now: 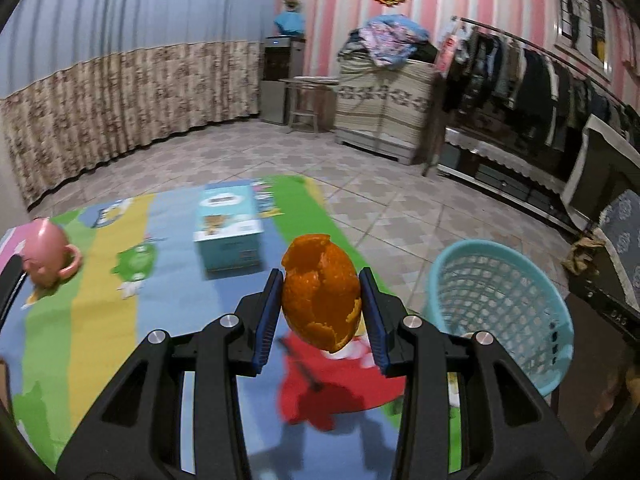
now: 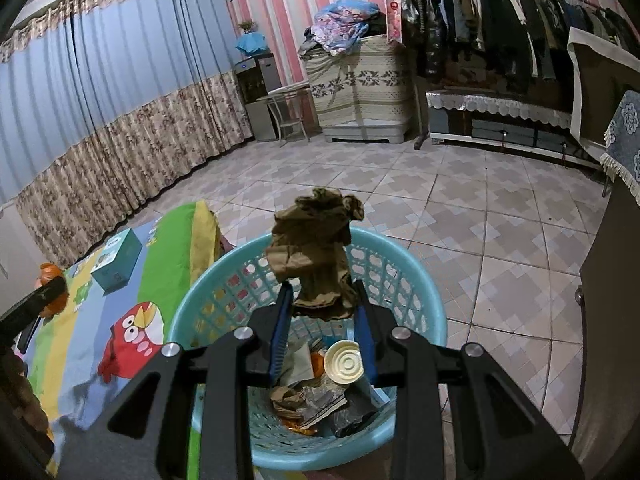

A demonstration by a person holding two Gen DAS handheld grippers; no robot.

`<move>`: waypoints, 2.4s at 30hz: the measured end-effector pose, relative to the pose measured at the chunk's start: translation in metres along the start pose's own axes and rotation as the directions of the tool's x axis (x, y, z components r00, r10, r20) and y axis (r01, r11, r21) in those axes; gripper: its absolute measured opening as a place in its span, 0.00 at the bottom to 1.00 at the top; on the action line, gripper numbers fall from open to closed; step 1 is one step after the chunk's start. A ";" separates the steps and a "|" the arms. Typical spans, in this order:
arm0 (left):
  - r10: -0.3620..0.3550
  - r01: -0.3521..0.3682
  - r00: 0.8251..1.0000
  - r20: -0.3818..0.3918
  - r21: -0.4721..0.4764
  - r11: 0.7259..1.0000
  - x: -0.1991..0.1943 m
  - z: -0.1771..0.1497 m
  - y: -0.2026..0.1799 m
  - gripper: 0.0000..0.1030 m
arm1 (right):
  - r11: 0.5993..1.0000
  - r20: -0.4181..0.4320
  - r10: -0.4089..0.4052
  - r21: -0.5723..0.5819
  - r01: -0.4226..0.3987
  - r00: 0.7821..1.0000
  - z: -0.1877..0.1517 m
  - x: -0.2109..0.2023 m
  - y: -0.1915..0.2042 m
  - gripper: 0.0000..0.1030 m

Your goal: Collect trash

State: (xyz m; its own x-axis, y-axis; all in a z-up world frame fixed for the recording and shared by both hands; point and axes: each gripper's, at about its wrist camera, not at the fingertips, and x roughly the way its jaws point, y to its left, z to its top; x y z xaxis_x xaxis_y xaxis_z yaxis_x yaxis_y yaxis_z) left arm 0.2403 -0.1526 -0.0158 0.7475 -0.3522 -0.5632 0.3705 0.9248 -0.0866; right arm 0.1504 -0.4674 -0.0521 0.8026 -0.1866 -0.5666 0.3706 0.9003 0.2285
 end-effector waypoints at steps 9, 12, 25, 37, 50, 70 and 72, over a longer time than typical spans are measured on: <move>-0.069 0.070 0.997 -0.018 0.074 0.995 0.016 -0.004 -0.060 0.37 | 1.000 -0.003 0.001 0.013 -0.001 1.000 -0.001 0.001 -0.008 0.30; -0.088 0.090 0.996 -0.023 0.092 0.992 0.019 -0.005 -0.075 0.37 | 1.000 -0.004 -0.003 0.014 0.003 1.000 -0.002 0.002 -0.008 0.30; -0.148 0.157 0.987 -0.064 0.161 0.974 0.050 -0.006 -0.138 0.37 | 0.999 -0.025 -0.005 0.032 0.005 1.000 -0.006 0.012 -0.015 0.30; -0.107 0.119 0.992 -0.071 0.181 0.976 0.074 -0.001 -0.152 0.69 | 1.000 -0.029 -0.001 0.028 0.002 1.000 -0.005 0.015 -0.013 0.29; -0.003 0.000 1.000 0.018 0.187 0.982 0.035 0.010 -0.117 0.93 | 1.000 -0.044 0.008 -0.012 -0.009 0.999 -0.009 0.030 0.007 0.30; 0.113 -0.115 0.992 0.047 0.053 0.992 -0.021 0.010 -0.041 0.94 | 0.999 -0.006 -0.030 0.021 0.030 1.000 -0.010 0.029 0.011 0.93; 0.123 -0.126 0.991 0.056 0.044 0.991 -0.029 0.009 -0.035 0.94 | 0.999 -0.003 -0.034 0.028 0.034 0.999 -0.011 0.027 0.010 0.95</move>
State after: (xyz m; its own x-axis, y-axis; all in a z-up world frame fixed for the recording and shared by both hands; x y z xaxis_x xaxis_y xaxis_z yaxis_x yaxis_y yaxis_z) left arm 0.2104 -0.1759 0.0112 0.8173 -0.2432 -0.5224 0.2977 0.9544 0.0214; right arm 0.1705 -0.4592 -0.0735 0.7880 -0.2160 -0.5765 0.4109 0.8819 0.2312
